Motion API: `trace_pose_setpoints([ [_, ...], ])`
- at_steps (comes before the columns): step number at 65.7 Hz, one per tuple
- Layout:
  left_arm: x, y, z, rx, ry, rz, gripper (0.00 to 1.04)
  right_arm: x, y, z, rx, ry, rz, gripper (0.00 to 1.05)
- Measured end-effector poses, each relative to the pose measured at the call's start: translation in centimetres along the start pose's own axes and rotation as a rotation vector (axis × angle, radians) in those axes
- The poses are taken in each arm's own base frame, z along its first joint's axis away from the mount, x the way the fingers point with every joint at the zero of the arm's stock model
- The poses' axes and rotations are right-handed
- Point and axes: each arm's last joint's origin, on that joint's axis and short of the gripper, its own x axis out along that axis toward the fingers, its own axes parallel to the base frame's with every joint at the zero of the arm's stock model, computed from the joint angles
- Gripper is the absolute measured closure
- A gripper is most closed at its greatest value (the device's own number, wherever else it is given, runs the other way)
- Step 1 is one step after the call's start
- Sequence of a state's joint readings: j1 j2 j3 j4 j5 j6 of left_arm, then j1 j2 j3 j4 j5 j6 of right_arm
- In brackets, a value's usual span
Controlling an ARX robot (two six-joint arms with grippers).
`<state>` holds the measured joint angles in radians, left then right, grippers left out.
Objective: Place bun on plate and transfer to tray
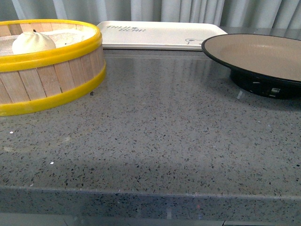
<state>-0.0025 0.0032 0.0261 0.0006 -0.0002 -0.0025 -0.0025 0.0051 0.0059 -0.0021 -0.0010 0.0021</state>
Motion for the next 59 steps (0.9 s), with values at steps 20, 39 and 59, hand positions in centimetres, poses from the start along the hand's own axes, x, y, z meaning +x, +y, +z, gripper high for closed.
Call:
trace_pose_setpoints([
  [20,0.00,0.00,0.00,0.000,0.000,0.000,0.07,0.00,0.00,0.00,0.000,0.000,0.000,0.08],
  [39,0.00,0.00,0.00,0.000,0.000,0.000,0.07,0.00,0.00,0.00,0.000,0.000,0.000,0.08],
  [59,0.02,0.00,-0.02,0.000,0.011,-0.004,0.07,0.00,0.00,0.00,0.000,0.000,0.000,0.08],
])
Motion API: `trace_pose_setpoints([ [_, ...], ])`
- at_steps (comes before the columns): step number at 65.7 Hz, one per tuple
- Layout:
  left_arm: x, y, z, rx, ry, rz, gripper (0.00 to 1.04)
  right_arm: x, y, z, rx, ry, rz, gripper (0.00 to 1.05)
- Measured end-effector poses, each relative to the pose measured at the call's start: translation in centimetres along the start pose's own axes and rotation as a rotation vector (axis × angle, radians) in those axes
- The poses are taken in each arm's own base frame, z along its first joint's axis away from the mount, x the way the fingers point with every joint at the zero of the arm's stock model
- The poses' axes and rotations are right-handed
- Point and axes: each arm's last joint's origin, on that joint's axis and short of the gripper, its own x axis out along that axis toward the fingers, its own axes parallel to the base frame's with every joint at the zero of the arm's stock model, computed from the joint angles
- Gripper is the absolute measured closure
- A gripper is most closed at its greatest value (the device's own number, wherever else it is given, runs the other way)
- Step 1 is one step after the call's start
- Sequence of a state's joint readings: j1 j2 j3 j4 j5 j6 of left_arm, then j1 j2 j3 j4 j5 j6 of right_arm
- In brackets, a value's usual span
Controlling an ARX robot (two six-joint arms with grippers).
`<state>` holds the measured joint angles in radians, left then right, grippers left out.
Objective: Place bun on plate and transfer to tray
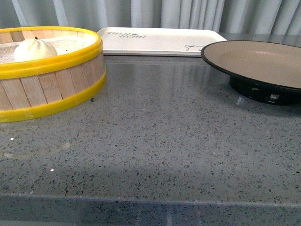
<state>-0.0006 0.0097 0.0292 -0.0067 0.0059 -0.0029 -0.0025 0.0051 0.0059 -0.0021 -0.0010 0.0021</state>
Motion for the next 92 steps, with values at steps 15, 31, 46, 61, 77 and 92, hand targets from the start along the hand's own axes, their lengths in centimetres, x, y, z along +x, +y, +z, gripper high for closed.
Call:
trace_pose_setpoints([
  [15,2.3,1.3,4.2,-0.081,0.536,-0.013,0.07,0.0,0.0,0.0,0.000,-0.002,0.001,0.08],
  [31,11.5,-0.1,15.3,-0.002,0.263,-0.022,0.07,0.0,0.0,0.0,0.000,-0.002,0.001,0.08],
  [46,20.0,-5.4,16.2,0.064,0.350,-0.108,0.07,0.0,0.0,0.0,0.000,-0.002,0.001,0.08],
  [61,24.6,-7.0,13.7,0.147,0.469,-0.056,0.07,0.0,0.0,0.0,0.000,-0.002,0.001,0.08],
  [77,25.6,-4.9,12.9,0.173,0.518,0.026,0.07,0.0,0.0,0.0,0.000,-0.002,0.001,0.08],
  [92,25.5,-4.3,12.0,0.136,0.598,0.012,0.07,0.0,0.0,0.0,0.000,-0.002,0.001,0.08],
])
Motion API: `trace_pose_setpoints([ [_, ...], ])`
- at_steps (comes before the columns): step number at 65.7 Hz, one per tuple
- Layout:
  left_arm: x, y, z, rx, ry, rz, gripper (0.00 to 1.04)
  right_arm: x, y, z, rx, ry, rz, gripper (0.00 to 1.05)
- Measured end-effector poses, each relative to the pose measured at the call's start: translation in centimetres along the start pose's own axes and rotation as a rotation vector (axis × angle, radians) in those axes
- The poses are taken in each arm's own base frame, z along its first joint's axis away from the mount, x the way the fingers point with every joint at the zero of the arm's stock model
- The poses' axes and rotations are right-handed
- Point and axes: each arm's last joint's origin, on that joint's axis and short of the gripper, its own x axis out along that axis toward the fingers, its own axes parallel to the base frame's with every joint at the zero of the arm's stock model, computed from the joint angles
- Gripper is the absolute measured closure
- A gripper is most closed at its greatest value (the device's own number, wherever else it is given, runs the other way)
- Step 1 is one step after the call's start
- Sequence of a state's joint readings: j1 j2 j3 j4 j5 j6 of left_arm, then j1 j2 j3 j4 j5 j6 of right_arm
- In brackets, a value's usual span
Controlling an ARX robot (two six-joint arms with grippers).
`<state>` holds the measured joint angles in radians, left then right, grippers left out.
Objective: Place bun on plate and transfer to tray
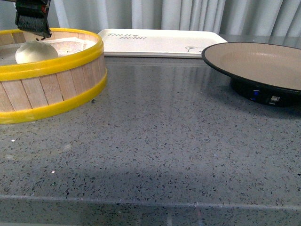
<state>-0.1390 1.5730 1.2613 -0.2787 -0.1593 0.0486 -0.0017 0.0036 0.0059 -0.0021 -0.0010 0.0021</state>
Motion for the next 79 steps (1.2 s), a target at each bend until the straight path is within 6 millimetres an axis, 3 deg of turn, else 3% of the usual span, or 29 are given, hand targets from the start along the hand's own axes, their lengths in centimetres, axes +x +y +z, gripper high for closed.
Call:
trace_pose_setpoints([
  [39,0.1,-1.2,-0.8,-0.001,0.049,-0.047,0.07,0.0,0.0,0.0,0.000,0.000,0.000,0.08],
  [69,0.6,-1.6,-1.1,0.007,0.063,-0.055,0.80,0.0,0.0,0.0,0.000,0.000,0.000,0.08],
  [79,0.5,-1.6,-0.9,0.008,0.059,-0.055,0.98,0.0,0.0,0.0,0.000,0.000,0.000,0.08],
])
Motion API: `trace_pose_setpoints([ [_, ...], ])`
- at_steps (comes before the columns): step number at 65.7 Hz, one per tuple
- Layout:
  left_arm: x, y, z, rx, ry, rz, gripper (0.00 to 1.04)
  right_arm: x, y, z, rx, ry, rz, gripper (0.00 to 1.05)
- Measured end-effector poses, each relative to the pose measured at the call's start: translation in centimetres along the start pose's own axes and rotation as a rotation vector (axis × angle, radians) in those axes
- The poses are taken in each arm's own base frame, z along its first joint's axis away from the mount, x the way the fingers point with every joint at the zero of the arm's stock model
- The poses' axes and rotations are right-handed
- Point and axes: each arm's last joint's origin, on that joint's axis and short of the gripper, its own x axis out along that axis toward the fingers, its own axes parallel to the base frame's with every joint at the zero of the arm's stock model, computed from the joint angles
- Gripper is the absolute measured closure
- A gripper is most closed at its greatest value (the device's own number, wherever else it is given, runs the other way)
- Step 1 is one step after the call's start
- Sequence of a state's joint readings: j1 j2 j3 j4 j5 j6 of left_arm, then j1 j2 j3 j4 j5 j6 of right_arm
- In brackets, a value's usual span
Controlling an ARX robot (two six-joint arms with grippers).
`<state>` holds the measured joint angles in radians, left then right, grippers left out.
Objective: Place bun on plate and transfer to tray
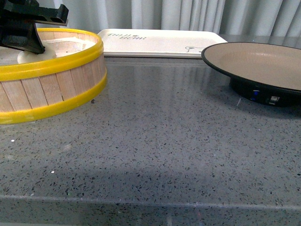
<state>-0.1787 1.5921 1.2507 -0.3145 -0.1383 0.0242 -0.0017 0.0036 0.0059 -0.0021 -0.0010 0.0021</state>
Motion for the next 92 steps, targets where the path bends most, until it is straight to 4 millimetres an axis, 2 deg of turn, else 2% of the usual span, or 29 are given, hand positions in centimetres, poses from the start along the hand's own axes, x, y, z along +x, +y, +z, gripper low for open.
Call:
trace_pose_setpoints([
  [2,0.0,0.0,0.1,0.000,-0.001,0.000,1.01,0.0,0.0,0.0,0.000,0.000,0.000,0.08],
  [12,-0.7,0.2,1.3,0.000,-0.027,0.000,1.01,0.0,0.0,0.0,0.000,0.000,0.000,0.08],
  [19,-1.9,0.1,2.7,0.002,-0.068,-0.006,1.01,0.0,0.0,0.0,0.000,0.000,0.000,0.08],
  [27,-3.7,-0.9,4.9,0.011,-0.145,-0.038,1.01,0.0,0.0,0.0,0.000,0.000,0.000,0.08],
  [34,-6.8,-4.7,8.2,0.062,-0.269,-0.134,1.01,0.0,0.0,0.0,0.000,0.000,0.000,0.08],
  [42,-8.1,-9.3,10.2,0.126,-0.325,-0.222,1.01,0.0,0.0,0.0,0.000,0.000,0.000,0.08],
  [51,-7.3,-14.8,10.7,0.211,-0.313,-0.318,1.01,0.0,0.0,0.0,0.000,0.000,0.000,0.08],
  [64,-5.1,-22.8,9.3,0.341,-0.241,-0.424,1.01,0.0,0.0,0.0,0.000,0.000,0.000,0.08],
  [77,-5.0,-26.7,7.7,0.414,-0.213,-0.497,1.01,0.0,0.0,0.0,0.000,0.000,0.000,0.08],
  [87,-5.3,-28.1,7.0,0.449,-0.215,-0.524,1.01,0.0,0.0,0.0,0.000,0.000,0.000,0.08],
  [92,-4.7,-29.0,6.4,0.466,-0.202,-0.513,1.01,0.0,0.0,0.0,0.000,0.000,0.000,0.08],
])
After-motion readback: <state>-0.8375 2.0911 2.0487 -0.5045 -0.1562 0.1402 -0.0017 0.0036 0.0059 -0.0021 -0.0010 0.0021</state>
